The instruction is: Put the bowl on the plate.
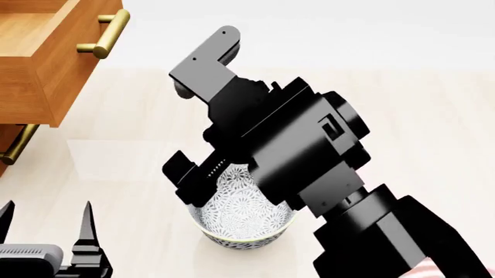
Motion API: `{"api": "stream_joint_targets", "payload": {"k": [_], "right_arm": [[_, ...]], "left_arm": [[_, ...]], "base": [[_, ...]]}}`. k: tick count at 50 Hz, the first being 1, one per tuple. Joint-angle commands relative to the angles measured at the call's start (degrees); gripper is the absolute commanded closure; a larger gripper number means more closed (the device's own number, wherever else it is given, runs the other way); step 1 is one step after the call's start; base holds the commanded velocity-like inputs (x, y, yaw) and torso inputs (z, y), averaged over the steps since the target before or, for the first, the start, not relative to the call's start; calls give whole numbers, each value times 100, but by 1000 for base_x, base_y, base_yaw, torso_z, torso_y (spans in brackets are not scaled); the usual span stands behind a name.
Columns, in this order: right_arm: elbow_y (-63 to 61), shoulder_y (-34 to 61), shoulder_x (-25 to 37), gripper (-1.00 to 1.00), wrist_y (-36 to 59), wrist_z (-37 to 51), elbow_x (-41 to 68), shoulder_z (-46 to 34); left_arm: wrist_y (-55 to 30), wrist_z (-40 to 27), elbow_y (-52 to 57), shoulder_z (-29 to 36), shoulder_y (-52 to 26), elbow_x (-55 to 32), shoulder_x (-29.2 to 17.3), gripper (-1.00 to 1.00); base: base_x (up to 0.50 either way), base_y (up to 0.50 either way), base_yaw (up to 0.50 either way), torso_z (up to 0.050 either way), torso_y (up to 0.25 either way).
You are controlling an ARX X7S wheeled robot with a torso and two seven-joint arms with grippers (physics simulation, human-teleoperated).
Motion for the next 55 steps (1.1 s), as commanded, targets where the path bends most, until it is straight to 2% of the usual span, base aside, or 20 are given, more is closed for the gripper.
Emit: {"api": "stream_joint_targets", "payload": {"k": [1,22,31,46,55], "right_arm": [[158,-130,-183,-100,-37,-18,19,-160],[1592,-92,-675,-100,-854,-219,-110,-521],[1768,-118,-740,-100,-1043,-120,115,-748],[2609,210,-756,-100,-1864,475,2172,-2578],[2769,190,-757,-100,-2003,602,2733,-3138]], "left_arm": [[11,-14,-29,19,-16,-29,-20,-100],[49,-40,-94,50,-34,-77,-51,-100],[54,-53,-76,62,-38,-99,-71,-100],[33,-91,-14,129,-58,-74,-102,-100],[87,-89,-59,142,-53,-89,-115,-100]], "base": [[0,0,0,0,0],[0,0,0,0,0],[0,0,0,0,0],[0,0,0,0,0],[0,0,0,0,0]]}}
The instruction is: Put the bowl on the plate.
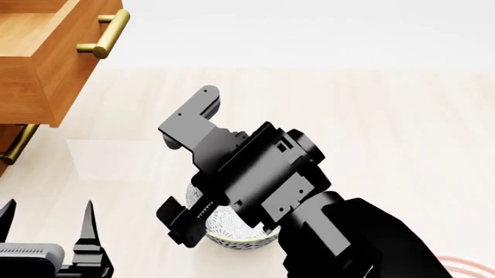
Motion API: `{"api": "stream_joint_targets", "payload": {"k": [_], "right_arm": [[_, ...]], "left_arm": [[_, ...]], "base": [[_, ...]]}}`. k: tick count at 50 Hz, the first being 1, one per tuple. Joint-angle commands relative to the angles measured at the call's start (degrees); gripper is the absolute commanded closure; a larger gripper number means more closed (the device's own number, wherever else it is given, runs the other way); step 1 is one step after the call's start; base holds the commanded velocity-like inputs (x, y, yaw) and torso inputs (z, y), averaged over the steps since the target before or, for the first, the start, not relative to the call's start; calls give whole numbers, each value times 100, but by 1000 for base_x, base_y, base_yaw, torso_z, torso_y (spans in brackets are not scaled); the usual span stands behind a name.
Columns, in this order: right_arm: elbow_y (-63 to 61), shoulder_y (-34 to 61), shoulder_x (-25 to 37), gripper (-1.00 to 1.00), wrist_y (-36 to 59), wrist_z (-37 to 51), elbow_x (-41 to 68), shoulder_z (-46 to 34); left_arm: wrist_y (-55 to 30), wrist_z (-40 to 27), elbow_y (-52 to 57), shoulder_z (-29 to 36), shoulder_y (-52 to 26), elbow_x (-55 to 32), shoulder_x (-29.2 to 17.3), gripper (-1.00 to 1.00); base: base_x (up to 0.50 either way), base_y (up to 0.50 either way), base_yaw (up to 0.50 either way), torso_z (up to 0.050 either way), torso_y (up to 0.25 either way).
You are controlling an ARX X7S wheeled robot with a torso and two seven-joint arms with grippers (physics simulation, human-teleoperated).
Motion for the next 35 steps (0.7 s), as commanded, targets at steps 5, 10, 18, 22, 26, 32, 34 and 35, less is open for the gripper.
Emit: {"api": "stream_joint_targets", "payload": {"k": [5,10,18,22,26,32,34,35], "right_arm": [[376,-16,-16,-100,-413,253,1112,-1061],[401,-72,-16,-100,-515,250,1307,-1278],[426,-102,-17,-100,-583,258,1401,-1451],[430,-129,-17,-100,-653,248,1414,-1485],[471,-132,-17,-100,-750,225,1436,-1489],[489,-223,-17,-100,-752,236,1426,-1504],[509,-269,-17,-100,-788,239,1394,-1516],[508,-288,-17,-100,-791,240,1377,-1519]], "left_arm": [[60,-18,-31,30,8,-12,-22,-100],[83,-27,-52,50,10,-7,-20,-100],[114,-36,-77,72,11,-7,-25,-100],[124,-39,-77,73,12,-11,-41,-100],[131,-54,-62,81,28,-5,-51,-100],[122,-68,-32,89,29,-17,-63,-100],[118,-69,-16,90,27,-25,-68,-100],[127,-71,-26,92,26,-22,-69,-100]], "base": [[0,0,0,0,0],[0,0,0,0,0],[0,0,0,0,0],[0,0,0,0,0],[0,0,0,0,0],[0,0,0,0,0],[0,0,0,0,0],[0,0,0,0,0]]}}
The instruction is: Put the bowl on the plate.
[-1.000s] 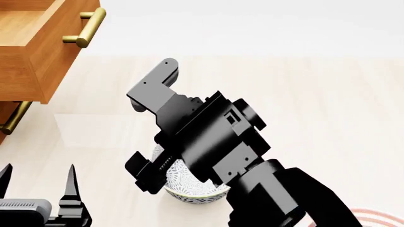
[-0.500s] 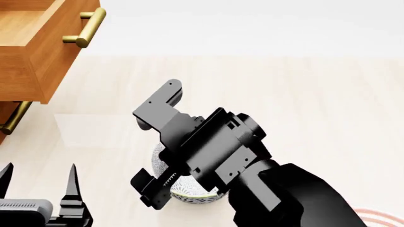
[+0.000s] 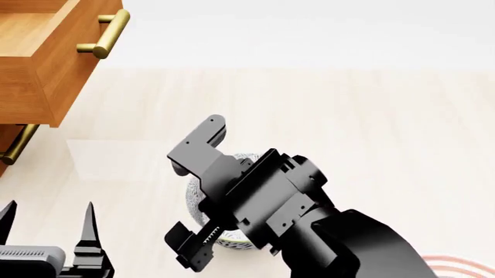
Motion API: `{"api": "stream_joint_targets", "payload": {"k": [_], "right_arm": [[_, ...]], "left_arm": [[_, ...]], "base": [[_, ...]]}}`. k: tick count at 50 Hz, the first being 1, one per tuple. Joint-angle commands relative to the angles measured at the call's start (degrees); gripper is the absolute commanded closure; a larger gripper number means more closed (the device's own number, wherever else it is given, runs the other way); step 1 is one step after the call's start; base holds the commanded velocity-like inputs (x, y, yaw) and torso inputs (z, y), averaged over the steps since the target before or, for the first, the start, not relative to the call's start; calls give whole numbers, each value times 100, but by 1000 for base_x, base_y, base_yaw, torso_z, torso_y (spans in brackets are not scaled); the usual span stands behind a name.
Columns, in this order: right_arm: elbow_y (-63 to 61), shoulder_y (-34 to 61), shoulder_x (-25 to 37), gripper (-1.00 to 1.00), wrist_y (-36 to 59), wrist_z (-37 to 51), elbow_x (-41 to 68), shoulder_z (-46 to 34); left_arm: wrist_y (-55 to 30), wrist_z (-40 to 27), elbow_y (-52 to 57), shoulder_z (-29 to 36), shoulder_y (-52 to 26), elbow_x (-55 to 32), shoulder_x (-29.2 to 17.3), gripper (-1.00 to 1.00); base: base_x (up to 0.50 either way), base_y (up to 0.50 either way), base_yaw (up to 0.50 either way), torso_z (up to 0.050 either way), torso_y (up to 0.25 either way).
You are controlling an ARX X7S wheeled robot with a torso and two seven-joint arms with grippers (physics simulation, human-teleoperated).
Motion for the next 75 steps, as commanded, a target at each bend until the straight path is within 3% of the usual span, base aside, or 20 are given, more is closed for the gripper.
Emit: {"api": "stream_joint_targets", "payload": {"k": [1,39,40,68,75], "right_arm": [[70,-151,-1,-100,-100,3,40,-84],[120,-310,-1,-100,208,-48,-249,-56],[124,-306,-1,100,202,-29,-251,-53],[401,82,12,100,207,-191,-522,-81],[-808,386,769,100,655,387,-319,66]], "left_arm": [[42,-15,-9,18,6,-8,-17,-100],[32,-79,-11,66,-13,-79,-69,-100],[48,-77,-28,67,-13,-81,-66,-100],[-79,-143,148,60,-19,-190,-145,-100],[-121,-160,183,77,-39,-208,-150,-100]], "base": [[0,0,0,0,0],[0,0,0,0,0],[0,0,0,0,0],[0,0,0,0,0],[0,0,0,0,0]]}}
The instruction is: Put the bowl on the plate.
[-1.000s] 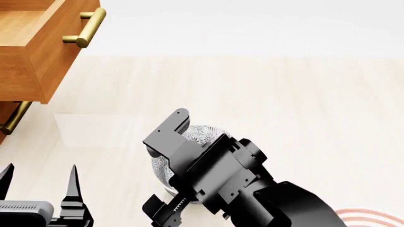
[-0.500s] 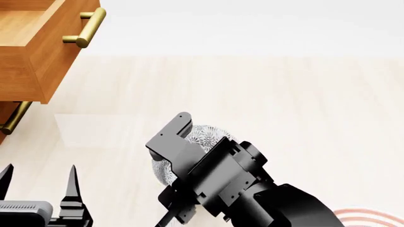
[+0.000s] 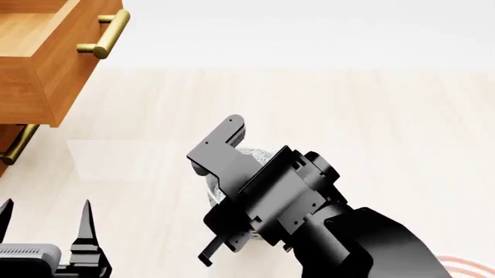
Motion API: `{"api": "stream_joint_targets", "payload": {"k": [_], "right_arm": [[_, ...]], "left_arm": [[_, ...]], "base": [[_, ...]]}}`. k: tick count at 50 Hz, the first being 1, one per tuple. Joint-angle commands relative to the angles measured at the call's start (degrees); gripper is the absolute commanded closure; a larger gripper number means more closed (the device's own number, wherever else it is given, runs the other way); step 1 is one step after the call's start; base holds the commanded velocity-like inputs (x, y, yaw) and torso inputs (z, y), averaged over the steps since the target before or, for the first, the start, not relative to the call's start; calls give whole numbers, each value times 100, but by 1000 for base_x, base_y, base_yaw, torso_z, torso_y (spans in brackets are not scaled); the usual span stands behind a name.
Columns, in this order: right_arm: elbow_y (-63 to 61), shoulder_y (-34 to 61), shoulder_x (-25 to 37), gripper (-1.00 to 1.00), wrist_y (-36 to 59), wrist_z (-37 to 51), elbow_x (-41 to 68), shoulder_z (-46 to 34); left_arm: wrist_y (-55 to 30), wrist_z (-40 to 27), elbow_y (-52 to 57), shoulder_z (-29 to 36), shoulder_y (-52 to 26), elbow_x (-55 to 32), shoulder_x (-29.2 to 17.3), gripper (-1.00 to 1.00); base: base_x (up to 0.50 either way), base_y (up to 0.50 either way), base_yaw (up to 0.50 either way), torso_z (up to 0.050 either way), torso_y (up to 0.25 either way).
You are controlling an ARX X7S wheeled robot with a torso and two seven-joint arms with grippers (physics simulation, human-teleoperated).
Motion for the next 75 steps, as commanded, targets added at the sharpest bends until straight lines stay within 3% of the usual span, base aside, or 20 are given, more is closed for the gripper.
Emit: {"api": "stream_joint_targets", "payload": {"k": [1,16,28,29,53,75], "right_arm": [[-916,367,671,100,352,455,60,73],[-2351,905,1637,100,896,1388,433,524],[-3274,1339,2130,100,1445,1936,385,441],[-3505,1459,2210,100,1595,1956,139,119],[-4891,1978,3403,100,3470,2871,900,227],[-5561,2038,4189,100,4319,3475,1648,526]], "left_arm": [[-66,-25,75,16,-18,-39,-20,-100],[-113,-61,161,40,-26,-55,-55,-100],[-80,-69,117,88,-45,-38,-50,-100],[-60,-67,88,103,-60,-11,-50,-100],[65,-31,-20,116,-52,-89,-60,-100],[6,-81,85,152,-74,-108,-101,-100]], "base": [[0,0,0,0,0],[0,0,0,0,0],[0,0,0,0,0],[0,0,0,0,15],[0,0,0,0,0],[0,0,0,0,0]]}}
